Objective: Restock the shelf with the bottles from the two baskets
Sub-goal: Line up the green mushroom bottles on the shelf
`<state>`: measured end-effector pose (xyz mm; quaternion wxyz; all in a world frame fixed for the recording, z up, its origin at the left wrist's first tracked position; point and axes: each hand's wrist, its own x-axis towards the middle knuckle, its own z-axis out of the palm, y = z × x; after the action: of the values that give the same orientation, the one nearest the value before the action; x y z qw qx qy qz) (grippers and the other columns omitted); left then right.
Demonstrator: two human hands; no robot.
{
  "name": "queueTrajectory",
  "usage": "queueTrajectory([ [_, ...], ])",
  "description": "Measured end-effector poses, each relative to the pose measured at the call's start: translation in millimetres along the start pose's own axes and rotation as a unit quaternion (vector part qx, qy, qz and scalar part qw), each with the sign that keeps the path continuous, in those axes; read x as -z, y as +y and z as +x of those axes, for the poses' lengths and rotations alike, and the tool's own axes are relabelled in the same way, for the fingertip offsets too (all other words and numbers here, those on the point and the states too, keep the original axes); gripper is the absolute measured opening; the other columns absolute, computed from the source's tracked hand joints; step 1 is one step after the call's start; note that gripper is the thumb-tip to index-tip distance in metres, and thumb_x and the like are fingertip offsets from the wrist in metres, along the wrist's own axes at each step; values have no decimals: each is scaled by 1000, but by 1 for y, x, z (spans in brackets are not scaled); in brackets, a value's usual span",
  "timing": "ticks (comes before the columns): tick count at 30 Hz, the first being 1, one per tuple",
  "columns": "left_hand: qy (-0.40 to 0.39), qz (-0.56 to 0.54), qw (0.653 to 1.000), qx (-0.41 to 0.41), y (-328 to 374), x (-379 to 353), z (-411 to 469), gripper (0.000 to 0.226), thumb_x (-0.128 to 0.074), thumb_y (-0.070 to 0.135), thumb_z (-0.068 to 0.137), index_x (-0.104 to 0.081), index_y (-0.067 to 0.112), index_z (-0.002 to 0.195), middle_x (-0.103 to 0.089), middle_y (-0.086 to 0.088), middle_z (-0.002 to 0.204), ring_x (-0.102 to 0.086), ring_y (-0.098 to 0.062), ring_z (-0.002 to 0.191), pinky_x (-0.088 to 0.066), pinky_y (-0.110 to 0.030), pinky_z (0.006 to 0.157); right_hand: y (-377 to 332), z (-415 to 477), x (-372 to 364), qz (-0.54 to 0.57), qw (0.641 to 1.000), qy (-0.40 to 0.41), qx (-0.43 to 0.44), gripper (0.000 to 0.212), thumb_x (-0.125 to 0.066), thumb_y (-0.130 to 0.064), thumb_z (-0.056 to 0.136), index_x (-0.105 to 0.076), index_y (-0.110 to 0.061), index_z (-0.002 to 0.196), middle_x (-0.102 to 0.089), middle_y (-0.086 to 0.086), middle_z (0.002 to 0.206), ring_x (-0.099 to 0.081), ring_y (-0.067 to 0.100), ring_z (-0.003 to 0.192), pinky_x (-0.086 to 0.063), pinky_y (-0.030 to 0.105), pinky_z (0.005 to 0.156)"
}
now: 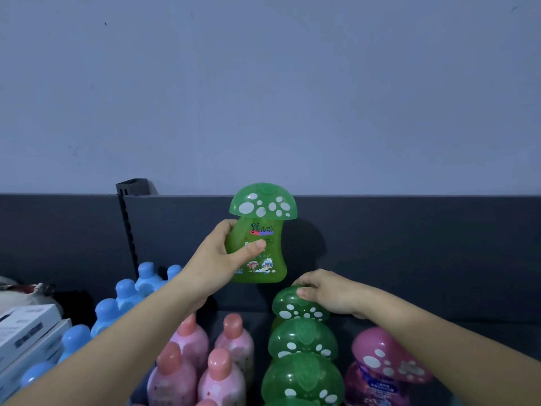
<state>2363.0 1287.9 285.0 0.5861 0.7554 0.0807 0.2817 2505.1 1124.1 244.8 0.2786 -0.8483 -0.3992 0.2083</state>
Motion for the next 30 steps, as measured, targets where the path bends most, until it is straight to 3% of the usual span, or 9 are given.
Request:
queueTrajectory([
  [4, -4, -2, 1000, 3, -3, 0, 1, 31, -71, 25, 82, -56, 22, 109, -73, 8, 92, -70, -8, 85, -54, -19, 68, 2, 1, -1, -12, 1000, 20, 3, 25, -49, -27, 97, -63, -20, 116, -65, 1, 115, -60, 16, 106, -47, 35, 98],
  [8, -5, -9, 1000, 4, -5, -1, 2, 30, -71, 22, 82, -55, 21, 108, -73, 11, 87, -70, -5, 81, -51, -14, 62, -5, -1, 1, 17, 998, 62, 19, 25, -45, -15, 98, -71, -13, 99, -69, 2, 100, -62, 11, 88, -48, 18, 79],
  [11, -4, -6, 1000, 5, -7, -3, 1, 30, -71, 22, 82, -55, 21, 107, -73, 12, 85, -69, -4, 79, -51, -13, 61, -10, 1, -3, -74, 995, 57, 23, 29, -41, -17, 100, -66, -12, 113, -65, 4, 116, -59, 16, 101, -45, 22, 85],
  [13, -6, -4, 1000, 5, -10, -5, 1, 29, -71, 23, 82, -55, 22, 106, -73, 12, 86, -69, -4, 80, -51, -13, 62, -11, 4, -4, -95, 993, 65, 14, 30, -39, -16, 101, -64, -13, 116, -63, 6, 119, -57, 16, 98, -43, 22, 81],
  [18, -10, -9, 1000, 6, -13, -5, 0, 28, -71, 21, 82, -55, 23, 105, -73, 12, 86, -69, -4, 80, -51, -14, 63, -3, 5, 1, -45, 997, 64, -8, 29, -40, -19, 100, -67, -12, 108, -66, 7, 110, -61, 21, 102, -48, 30, 89],
  [20, -12, -7, 1000, 7, -14, -6, 1, 29, -71, 22, 82, -55, 23, 106, -73, 10, 89, -70, -6, 83, -53, -16, 67, -1, 6, 0, -32, 997, 71, -9, 27, -42, -18, 99, -68, -12, 106, -67, 5, 103, -61, 20, 98, -48, 29, 85],
  [24, -20, 8, 1000, 3, -13, -9, 6, 33, -73, 21, 81, -55, 24, 108, -72, 8, 94, -69, -7, 86, -54, -18, 73, -6, 1, 16, 160, 981, 111, -19, 24, -38, -11, 100, -62, -12, 106, -66, 8, 103, -60, 17, 89, -47, 24, 73],
  [27, -34, 23, 999, 0, -11, -13, 12, 34, -74, 21, 80, -55, 24, 109, -71, 7, 96, -68, -8, 89, -54, -21, 76, -20, -15, 48, 295, 940, 166, 35, 28, -39, -26, 100, -54, -17, 123, -63, 4, 119, -61, 17, 102, -49, 31, 85],
  [30, -51, 44, 998, -12, -9, -22, 20, 36, -76, 20, 78, -56, 24, 108, -70, 5, 100, -67, -11, 92, -55, -24, 80, -42, -37, 75, 351, 917, 143, 127, 58, -54, -51, 78, -45, -31, 132, -57, -7, 128, -58, 14, 115, -48, 40, 97],
])
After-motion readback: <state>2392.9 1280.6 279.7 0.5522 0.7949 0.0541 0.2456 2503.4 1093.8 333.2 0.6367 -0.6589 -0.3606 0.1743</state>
